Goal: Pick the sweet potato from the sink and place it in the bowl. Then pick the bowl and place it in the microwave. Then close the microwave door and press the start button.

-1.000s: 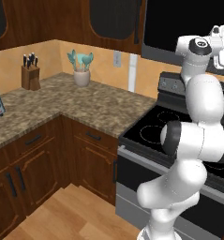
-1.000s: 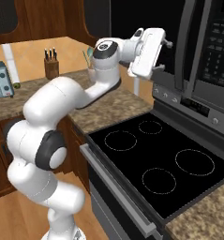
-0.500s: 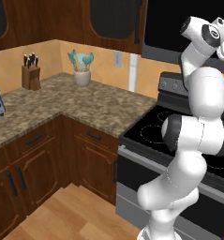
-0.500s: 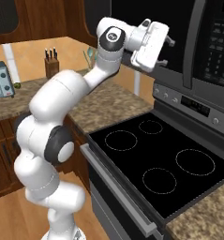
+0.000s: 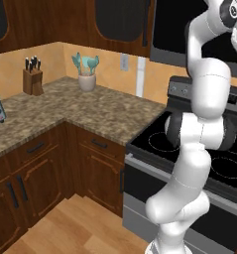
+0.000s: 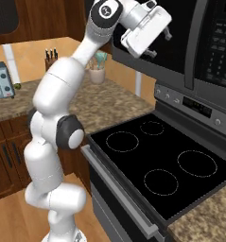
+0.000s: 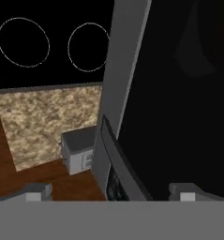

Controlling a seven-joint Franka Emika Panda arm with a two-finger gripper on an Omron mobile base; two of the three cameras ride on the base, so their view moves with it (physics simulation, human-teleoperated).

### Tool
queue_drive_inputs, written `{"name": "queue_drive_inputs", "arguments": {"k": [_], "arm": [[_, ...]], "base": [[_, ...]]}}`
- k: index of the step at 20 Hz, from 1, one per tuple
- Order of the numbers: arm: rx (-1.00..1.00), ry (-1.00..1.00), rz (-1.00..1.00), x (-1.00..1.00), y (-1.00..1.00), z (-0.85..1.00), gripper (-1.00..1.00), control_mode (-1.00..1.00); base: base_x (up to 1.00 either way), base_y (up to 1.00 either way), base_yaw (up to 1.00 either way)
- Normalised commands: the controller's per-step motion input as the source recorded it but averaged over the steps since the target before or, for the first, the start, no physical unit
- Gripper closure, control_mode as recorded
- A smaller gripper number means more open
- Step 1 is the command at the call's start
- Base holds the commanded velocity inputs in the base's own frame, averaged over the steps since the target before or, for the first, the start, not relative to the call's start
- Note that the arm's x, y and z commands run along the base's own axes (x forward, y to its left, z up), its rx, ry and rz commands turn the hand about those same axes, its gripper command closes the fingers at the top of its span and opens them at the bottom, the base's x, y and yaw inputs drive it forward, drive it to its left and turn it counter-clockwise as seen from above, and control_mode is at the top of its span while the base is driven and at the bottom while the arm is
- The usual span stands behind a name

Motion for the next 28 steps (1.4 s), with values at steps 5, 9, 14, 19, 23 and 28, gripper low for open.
{"name": "queue_drive_inputs", "arguments": {"k": [5, 9, 14, 19, 23, 28], "arm": [[0.28, -0.59, -0.02, -1.0, 0.19, -0.91, -1.0, -1.0], [0.21, -0.66, -0.04, -1.0, 0.39, -0.71, -1.0, -1.0], [-0.02, -0.8, -0.11, -1.0, 0.3, -0.97, -1.0, -1.0], [-0.01, -0.54, -0.42, -0.95, 0.34, -0.11, -1.0, -1.0], [0.08, -0.33, -0.55, -0.62, 0.23, -0.36, -1.0, -1.0], [0.15, -0.38, -0.18, -0.28, 0.0, -0.18, 1.0, -1.0]], "base": [[0.0, 0.0, 0.0], [0.0, 0.0, 0.0], [0.0, 0.0, 0.0], [0.0, 0.0, 0.0], [0.0, 0.0, 0.0], [0.0, 0.0, 0.0]]}}
